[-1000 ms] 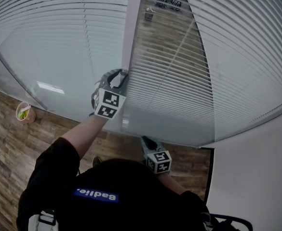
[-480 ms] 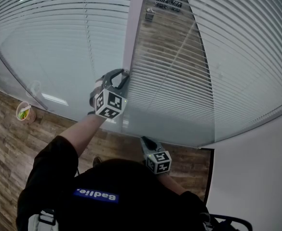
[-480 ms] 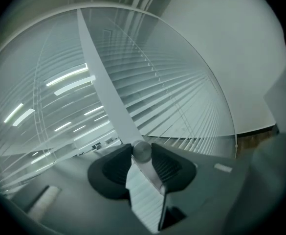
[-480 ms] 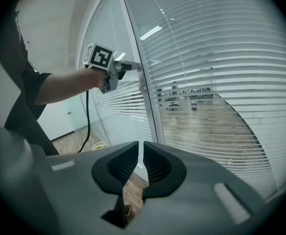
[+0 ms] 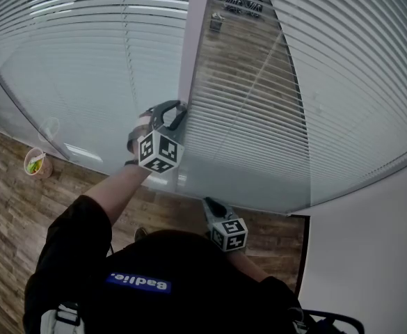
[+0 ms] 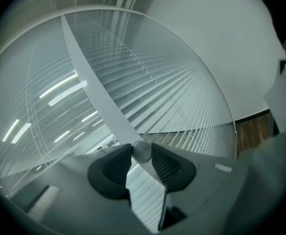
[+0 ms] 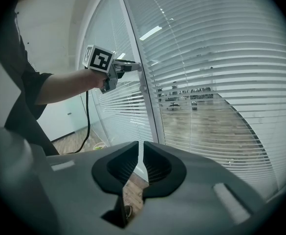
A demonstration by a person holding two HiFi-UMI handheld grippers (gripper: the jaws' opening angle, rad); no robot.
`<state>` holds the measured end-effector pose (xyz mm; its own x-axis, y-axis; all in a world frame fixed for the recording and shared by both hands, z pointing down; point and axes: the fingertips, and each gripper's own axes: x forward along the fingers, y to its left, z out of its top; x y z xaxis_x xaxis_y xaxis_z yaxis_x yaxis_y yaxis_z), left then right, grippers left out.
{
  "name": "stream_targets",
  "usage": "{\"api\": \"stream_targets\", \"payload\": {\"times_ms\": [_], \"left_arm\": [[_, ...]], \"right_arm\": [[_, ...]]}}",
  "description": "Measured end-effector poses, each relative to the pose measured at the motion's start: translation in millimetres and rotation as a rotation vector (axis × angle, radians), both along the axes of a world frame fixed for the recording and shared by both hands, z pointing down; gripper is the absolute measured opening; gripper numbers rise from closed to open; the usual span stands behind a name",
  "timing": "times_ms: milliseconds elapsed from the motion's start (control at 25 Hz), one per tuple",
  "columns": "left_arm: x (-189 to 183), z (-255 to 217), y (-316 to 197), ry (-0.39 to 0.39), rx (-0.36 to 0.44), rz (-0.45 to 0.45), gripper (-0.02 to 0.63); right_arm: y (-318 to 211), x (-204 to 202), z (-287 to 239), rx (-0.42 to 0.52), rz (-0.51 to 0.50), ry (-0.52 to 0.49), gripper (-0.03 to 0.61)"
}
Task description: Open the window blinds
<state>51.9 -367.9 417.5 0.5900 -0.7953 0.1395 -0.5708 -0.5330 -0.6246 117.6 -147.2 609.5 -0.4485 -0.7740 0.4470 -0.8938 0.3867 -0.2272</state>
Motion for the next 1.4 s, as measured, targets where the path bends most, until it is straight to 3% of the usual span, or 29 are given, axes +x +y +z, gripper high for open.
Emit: {"api": "stream_targets", "payload": {"times_ms": [1000, 1400], "left_arm": [[2.1, 1.5, 2.4, -0.216, 0.122, 0.038, 0.126], [2.8, 0.8, 1.1, -0.268, 0.144, 0.054, 0.126]], "right_arm": [[-2.0, -4.6, -0.3, 0.000, -0.014, -0.008, 0.034], [-3.2, -6.4, -1.1, -0.003, -0.017, -0.016, 0.034]]}}
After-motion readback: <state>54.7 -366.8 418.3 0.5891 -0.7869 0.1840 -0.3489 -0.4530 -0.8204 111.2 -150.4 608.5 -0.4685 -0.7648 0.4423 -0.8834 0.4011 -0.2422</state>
